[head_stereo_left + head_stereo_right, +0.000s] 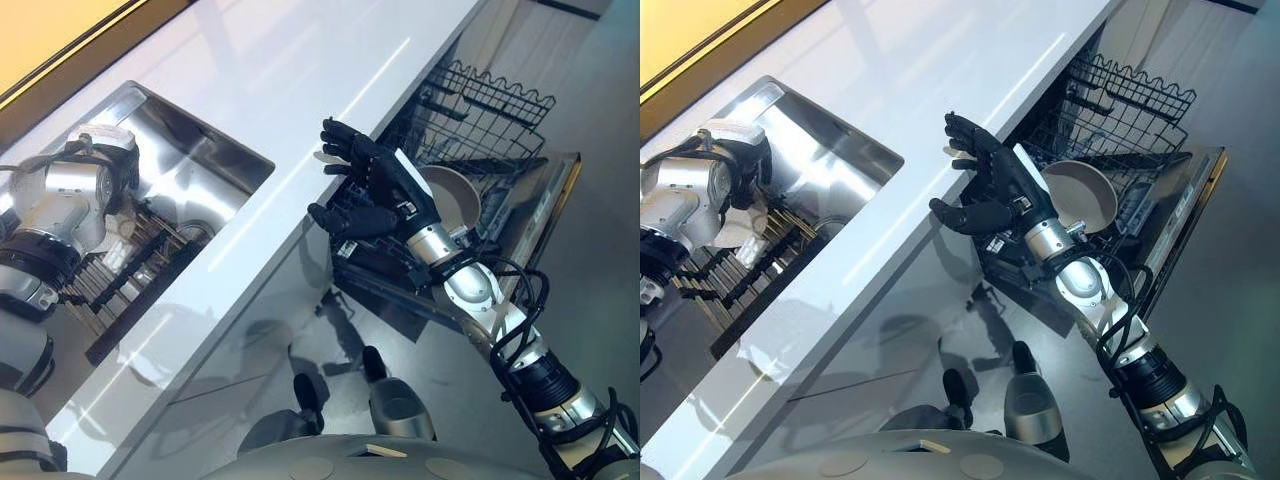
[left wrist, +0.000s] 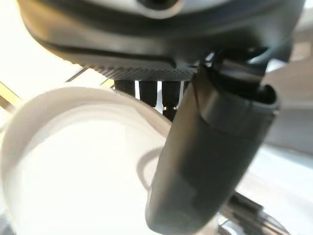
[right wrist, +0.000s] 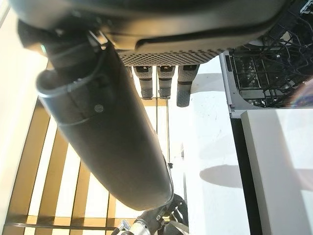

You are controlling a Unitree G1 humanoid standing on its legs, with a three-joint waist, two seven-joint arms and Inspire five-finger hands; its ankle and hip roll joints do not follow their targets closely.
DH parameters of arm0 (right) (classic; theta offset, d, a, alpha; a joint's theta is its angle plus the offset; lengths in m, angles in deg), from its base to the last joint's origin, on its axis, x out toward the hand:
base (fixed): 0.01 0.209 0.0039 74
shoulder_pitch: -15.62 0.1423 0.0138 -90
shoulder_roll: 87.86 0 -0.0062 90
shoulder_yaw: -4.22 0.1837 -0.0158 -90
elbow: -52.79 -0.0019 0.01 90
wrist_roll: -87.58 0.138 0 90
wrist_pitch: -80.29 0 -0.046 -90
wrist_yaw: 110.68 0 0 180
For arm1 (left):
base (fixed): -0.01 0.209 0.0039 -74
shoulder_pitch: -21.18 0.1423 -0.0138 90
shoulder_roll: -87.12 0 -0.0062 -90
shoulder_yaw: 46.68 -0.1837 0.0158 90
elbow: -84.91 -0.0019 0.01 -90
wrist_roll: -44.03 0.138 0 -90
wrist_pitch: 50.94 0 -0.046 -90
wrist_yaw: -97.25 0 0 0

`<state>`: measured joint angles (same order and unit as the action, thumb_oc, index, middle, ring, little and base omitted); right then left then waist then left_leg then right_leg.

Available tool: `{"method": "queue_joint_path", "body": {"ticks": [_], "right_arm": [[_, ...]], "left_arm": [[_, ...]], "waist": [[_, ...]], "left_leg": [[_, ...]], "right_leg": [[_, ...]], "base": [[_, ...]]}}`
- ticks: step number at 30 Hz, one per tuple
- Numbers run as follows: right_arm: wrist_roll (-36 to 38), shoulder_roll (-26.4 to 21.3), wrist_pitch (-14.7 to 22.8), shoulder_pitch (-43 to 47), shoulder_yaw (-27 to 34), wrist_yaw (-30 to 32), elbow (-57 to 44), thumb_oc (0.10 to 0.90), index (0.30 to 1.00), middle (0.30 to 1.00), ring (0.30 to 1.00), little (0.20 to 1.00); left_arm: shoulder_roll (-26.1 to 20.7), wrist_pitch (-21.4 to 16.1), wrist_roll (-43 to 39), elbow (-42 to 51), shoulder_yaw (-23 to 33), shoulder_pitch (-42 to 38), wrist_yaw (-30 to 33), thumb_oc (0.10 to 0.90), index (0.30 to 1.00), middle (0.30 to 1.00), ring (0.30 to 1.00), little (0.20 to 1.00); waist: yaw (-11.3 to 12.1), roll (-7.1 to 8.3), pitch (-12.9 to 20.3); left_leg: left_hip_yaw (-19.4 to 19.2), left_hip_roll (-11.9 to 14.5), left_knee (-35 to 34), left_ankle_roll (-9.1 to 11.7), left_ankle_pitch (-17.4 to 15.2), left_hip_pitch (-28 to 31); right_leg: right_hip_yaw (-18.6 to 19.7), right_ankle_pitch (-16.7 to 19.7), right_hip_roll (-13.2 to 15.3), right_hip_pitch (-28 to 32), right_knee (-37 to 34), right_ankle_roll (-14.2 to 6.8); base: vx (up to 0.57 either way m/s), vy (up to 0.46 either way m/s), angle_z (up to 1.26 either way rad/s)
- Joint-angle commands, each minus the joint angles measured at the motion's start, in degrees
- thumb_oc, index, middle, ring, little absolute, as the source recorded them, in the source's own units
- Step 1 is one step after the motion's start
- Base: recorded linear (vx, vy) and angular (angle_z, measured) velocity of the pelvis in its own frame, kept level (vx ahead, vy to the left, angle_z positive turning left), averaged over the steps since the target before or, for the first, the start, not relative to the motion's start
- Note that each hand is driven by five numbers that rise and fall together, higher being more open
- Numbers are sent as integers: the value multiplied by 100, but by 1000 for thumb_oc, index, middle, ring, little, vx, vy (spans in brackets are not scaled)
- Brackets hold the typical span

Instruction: Pick up plates and place into dishwasher.

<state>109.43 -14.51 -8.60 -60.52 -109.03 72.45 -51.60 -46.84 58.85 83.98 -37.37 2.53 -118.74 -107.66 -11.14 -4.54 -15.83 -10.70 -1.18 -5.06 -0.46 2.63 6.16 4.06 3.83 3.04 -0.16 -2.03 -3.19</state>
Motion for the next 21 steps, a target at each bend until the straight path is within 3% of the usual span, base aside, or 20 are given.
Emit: {"method": "queue_joint_path", "body": {"ticks": [1, 6, 12, 16, 21], "right_arm": [[-73, -617, -405, -870, 13, 58, 584, 800, 900, 900, 900, 900], [-68, -543, -430, -905, 16, 116, 585, 800, 900, 900, 900, 900], [-91, -402, -515, -914, 0, 166, 545, 800, 900, 900, 900, 900], [-98, -352, -541, -946, -11, 160, 515, 800, 900, 900, 900, 900], [-56, -376, -344, -951, -86, 161, 669, 800, 900, 900, 900, 900]], "left_arm": [[-691, 316, 680, -443, -104, -765, -256, 100, 300, 300, 300, 200], [-821, 447, 1225, -562, -156, -714, -1021, 100, 300, 300, 300, 200], [-999, 409, 1570, -477, -100, -617, -1237, 100, 300, 300, 300, 200], [-1168, 319, 1477, -303, -44, -654, -591, 100, 300, 300, 300, 200], [-1391, 194, 1180, -20, -194, -1189, 688, 100, 300, 300, 300, 200]], "waist": [[65, 3, 123], [183, -1, 230], [317, 2, 382], [383, 16, 514], [455, 46, 681]], "left_leg": [[279, -473, 600, -119, -416, -432], [364, -462, 594, -103, -417, -378], [465, -457, 579, -73, -428, -312], [524, -452, 526, -43, -424, -248], [591, -436, 416, -4, -392, -180]], "right_leg": [[-161, -259, -138, -63, 384, -372], [-292, -287, -147, 72, 309, -328], [-425, -314, -155, 212, 222, -289], [-501, -332, -164, 309, 148, -266], [-597, -363, -178, 400, 86, -245]], "base": [[-34, -30, 1], [-30, -34, 6], [-24, -39, 11], [-44, -31, 13], [-54, -25, 8]]}}
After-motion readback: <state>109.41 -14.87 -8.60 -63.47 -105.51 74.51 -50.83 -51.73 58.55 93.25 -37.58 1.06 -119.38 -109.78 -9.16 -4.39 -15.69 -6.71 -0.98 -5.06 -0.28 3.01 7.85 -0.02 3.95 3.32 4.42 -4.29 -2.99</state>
